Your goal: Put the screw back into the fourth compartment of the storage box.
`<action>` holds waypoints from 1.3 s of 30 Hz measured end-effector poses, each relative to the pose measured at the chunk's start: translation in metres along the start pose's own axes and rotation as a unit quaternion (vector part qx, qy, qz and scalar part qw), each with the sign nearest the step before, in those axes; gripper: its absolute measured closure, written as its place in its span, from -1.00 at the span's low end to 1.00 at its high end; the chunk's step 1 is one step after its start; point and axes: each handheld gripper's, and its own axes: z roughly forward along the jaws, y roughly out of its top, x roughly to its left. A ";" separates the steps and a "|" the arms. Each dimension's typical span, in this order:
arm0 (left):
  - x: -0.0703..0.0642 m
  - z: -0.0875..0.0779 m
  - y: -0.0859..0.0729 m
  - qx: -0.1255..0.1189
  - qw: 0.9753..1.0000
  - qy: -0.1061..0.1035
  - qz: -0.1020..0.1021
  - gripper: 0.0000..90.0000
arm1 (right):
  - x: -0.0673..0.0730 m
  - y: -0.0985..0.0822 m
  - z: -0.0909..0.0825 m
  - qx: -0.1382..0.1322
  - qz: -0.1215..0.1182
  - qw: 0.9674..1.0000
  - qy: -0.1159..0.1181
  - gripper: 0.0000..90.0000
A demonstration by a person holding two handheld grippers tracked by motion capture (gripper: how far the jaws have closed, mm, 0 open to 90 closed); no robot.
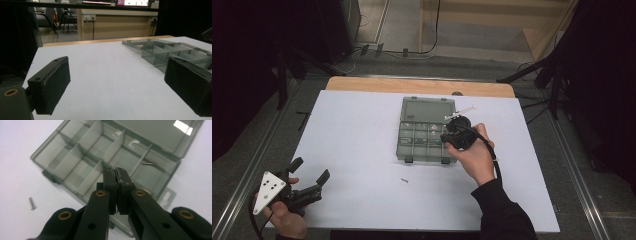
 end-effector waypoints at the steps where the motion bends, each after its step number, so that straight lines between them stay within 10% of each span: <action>1: 0.000 0.000 0.000 -0.001 1.000 0.000 -0.001 -0.86 | -0.002 0.001 0.000 0.000 0.000 1.000 -0.001 1.00; 22: 0.000 0.000 0.000 0.000 1.000 0.001 -0.001 -0.86 | -0.042 0.015 0.024 0.011 0.029 0.999 -0.040 1.00; 39: 0.002 -0.001 0.000 -0.001 1.000 0.002 -0.004 -0.86 | -0.046 0.017 0.057 0.036 0.026 0.998 -0.049 1.00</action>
